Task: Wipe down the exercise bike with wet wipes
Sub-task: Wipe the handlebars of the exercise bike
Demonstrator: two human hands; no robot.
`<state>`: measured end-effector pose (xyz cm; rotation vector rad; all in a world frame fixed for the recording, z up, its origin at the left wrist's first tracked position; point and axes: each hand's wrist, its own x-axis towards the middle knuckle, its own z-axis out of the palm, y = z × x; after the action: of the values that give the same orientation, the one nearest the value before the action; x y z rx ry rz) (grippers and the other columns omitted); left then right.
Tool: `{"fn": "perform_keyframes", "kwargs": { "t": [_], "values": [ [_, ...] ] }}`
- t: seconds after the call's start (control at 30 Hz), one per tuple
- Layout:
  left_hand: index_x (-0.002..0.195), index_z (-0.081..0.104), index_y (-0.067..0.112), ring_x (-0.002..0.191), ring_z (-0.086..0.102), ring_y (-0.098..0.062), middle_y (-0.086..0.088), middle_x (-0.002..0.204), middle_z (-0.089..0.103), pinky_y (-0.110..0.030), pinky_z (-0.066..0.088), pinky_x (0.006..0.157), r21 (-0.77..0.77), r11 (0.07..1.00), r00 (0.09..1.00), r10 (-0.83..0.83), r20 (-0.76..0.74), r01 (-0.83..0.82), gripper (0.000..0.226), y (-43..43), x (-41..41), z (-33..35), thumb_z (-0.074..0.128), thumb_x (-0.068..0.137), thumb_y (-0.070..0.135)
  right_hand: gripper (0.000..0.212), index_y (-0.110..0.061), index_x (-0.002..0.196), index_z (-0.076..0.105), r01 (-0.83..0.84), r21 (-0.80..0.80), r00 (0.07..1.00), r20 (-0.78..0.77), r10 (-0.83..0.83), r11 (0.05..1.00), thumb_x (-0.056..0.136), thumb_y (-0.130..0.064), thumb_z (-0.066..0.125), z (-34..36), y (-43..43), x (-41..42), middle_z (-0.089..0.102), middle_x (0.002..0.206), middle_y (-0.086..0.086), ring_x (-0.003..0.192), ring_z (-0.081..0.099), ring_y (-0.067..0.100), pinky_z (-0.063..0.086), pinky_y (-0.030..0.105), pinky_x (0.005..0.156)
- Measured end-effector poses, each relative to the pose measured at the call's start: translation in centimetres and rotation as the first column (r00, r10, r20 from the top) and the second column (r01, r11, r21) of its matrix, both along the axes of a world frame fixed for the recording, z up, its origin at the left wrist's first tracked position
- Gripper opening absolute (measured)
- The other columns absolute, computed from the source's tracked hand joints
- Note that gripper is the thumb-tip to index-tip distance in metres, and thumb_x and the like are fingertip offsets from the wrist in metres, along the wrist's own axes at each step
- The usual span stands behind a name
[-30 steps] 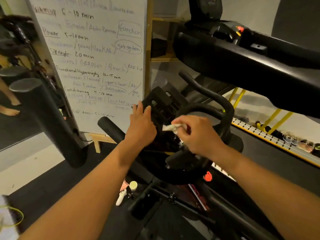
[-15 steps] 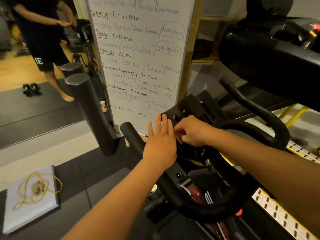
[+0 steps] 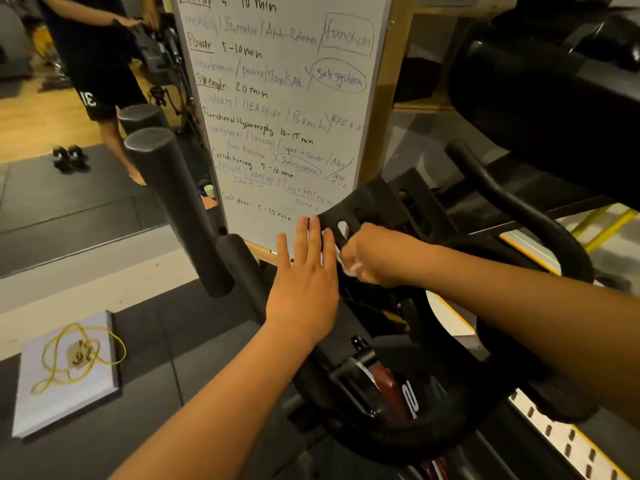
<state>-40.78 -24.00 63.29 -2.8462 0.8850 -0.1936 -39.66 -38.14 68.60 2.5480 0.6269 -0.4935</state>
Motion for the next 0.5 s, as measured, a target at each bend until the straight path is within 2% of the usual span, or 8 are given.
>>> {"fn": "perform_keyframes", "kwargs": {
  "t": [0.07,0.13,0.2,0.23,0.27,0.33,0.43,0.5],
  "values": [
    [0.154,-0.012,0.007,0.144,-0.025,-0.044,-0.028,0.157,-0.024,-0.063,-0.004,0.117,0.022,1.000,1.000,-0.011,0.005,0.011,0.080,-0.1,0.0,-0.2,0.039,0.100,0.035,0.017,-0.009,0.103,0.061,0.035,-0.100,0.982,-0.181,-0.053,0.994,0.097,-0.010,0.045,0.5,0.3,-1.4,0.060,0.091,0.009,0.086,0.059,0.028,0.042,0.028,0.064],
    [0.155,-0.012,0.011,0.143,-0.027,-0.045,-0.028,0.156,-0.024,-0.065,-0.008,0.115,0.038,0.999,1.000,-0.030,0.011,0.029,0.078,-0.1,0.0,-0.4,0.038,0.100,0.035,0.016,-0.007,0.087,0.063,0.204,0.056,0.953,-0.240,-0.185,0.977,0.093,-0.015,0.052,1.4,-0.1,-0.3,0.062,0.080,0.010,0.078,0.059,0.027,0.041,0.027,0.059],
    [0.156,-0.008,0.012,0.143,-0.028,-0.046,-0.026,0.157,-0.023,-0.066,-0.007,0.115,0.023,0.999,0.999,-0.049,0.008,0.049,0.074,-0.1,0.2,-0.5,0.035,0.100,0.033,0.015,-0.012,0.088,0.069,0.305,0.254,0.952,-0.103,-0.288,0.918,0.089,-0.018,0.056,2.1,-1.3,1.8,0.067,0.084,0.009,0.079,0.063,0.026,0.049,0.029,0.065],
    [0.156,-0.007,0.012,0.143,-0.028,-0.045,-0.026,0.158,-0.022,-0.066,-0.006,0.115,0.017,0.998,0.999,-0.053,0.007,0.053,0.073,-0.1,0.2,-0.6,0.035,0.100,0.033,0.015,-0.014,0.095,0.070,0.239,0.296,0.960,0.071,-0.270,0.925,0.090,-0.016,0.055,2.3,-1.7,2.7,0.066,0.092,0.008,0.084,0.063,0.026,0.052,0.032,0.070],
    [0.156,-0.006,0.011,0.143,-0.027,-0.045,-0.025,0.158,-0.022,-0.066,-0.005,0.115,0.015,0.998,0.998,-0.056,0.004,0.056,0.073,-0.1,0.2,-0.6,0.035,0.100,0.034,0.018,-0.013,0.104,0.067,0.144,0.252,0.949,0.240,-0.206,0.957,0.093,-0.013,0.053,2.4,-1.8,3.1,0.063,0.100,0.009,0.090,0.062,0.027,0.052,0.036,0.074],
    [0.156,-0.007,0.011,0.143,-0.027,-0.045,-0.024,0.159,-0.021,-0.067,-0.005,0.115,0.017,0.998,0.999,-0.054,0.002,0.054,0.075,-0.1,0.3,-0.6,0.037,0.100,0.035,0.022,-0.009,0.115,0.061,0.048,0.100,0.933,0.351,-0.080,0.994,0.096,-0.011,0.050,1.7,-1.5,3.3,0.059,0.110,0.013,0.102,0.059,0.028,0.052,0.037,0.082],
    [0.156,-0.007,0.011,0.144,-0.026,-0.044,-0.023,0.160,-0.020,-0.067,-0.004,0.115,0.005,0.999,0.999,-0.046,0.009,0.046,0.076,-0.2,0.4,-0.8,0.037,0.099,0.035,0.029,-0.006,0.122,0.059,0.143,-0.042,0.978,0.160,-0.135,0.989,0.095,-0.017,0.055,1.0,-0.4,1.9,0.057,0.115,0.014,0.104,0.057,0.030,0.049,0.036,0.088],
    [0.156,-0.006,0.009,0.144,-0.026,-0.044,-0.023,0.160,-0.018,-0.067,-0.002,0.114,-0.008,0.999,0.999,-0.051,0.006,0.051,0.077,-0.2,0.4,-0.8,0.038,0.099,0.035,0.029,-0.007,0.120,0.058,0.232,-0.108,0.972,-0.002,-0.234,0.967,0.094,-0.017,0.060,0.9,0.2,0.4,0.054,0.108,0.013,0.090,0.054,0.025,0.045,0.033,0.079]
  ]
}}
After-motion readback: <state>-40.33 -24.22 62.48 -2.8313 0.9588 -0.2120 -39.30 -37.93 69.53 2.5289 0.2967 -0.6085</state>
